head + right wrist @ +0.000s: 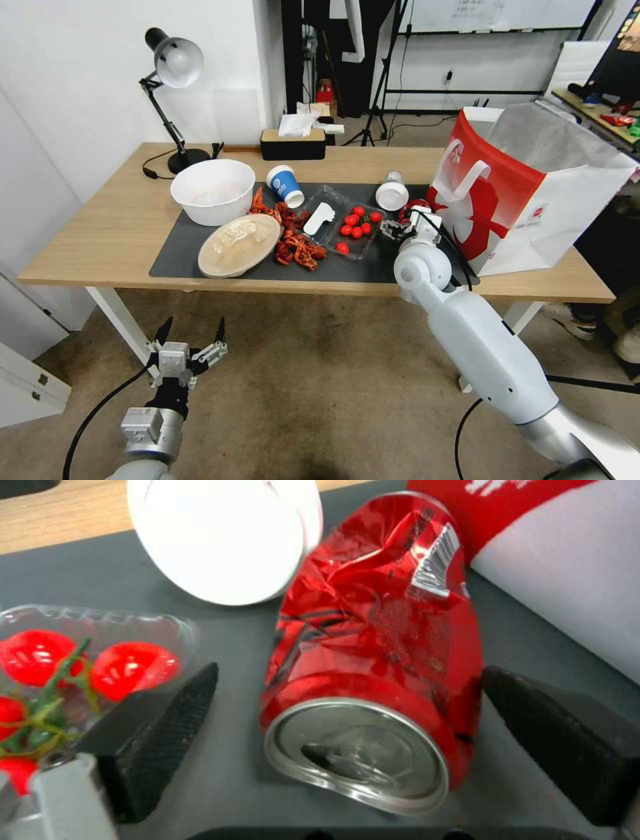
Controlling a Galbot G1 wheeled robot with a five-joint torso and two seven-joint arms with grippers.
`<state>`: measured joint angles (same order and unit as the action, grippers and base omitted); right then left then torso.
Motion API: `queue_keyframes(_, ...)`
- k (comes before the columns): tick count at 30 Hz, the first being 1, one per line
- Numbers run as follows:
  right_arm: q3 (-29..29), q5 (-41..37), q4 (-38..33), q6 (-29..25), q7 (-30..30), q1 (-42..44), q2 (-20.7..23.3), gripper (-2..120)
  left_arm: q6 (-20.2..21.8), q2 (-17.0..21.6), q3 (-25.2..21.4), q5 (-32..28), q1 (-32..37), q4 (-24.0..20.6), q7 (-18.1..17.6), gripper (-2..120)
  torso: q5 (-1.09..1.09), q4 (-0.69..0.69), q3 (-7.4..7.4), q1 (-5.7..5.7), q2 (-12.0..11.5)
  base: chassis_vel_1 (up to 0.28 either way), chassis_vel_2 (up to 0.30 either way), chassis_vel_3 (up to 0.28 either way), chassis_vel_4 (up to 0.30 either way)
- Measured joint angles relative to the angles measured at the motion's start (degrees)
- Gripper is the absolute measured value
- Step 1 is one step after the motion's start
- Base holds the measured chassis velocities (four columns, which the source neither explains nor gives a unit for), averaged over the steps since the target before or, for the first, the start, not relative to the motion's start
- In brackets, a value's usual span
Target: Pick up the trash from the table and place it into the takeout bag.
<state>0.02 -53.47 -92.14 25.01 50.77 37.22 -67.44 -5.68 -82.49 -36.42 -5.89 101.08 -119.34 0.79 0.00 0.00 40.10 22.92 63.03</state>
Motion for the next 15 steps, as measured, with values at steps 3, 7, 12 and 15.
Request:
queue_keyframes(3,0.29,0.0,0.06,-0.24,0.02,0.23,0.01,91,-0.1,0.05,-0.01,0.01,-0.06,0.03,-0.01,100,0.0,0.0,0.0,0.0,0.0,0.0,0.0,0.0,0.0)
queue_keyframes(7,0.57,-0.01,0.07,-0.44,0.03,0.64,0.02,82,-0.42,0.07,0.1,0.07,-0.14,0.36,-0.02,100,-0.01,0.0,0.0,0.0,0.0,0.0,0.0,0.0,0.0)
queue_keyframes(12,0.85,-0.05,-0.24,-0.99,0.15,1.39,0.02,59,-0.55,0.04,0.43,0.23,-0.38,0.69,-0.03,100,0.0,0.0,0.0,0.0,0.0,0.0,0.0,0.0,0.0)
queue_keyframes(15,0.9,-0.13,-0.38,-1.04,0.2,1.5,0.04,51,-0.64,0.05,0.42,0.25,-0.27,0.76,-0.05,100,0.0,0.0,0.0,0.0,0.0,0.0,0.0,0.0,0.0)
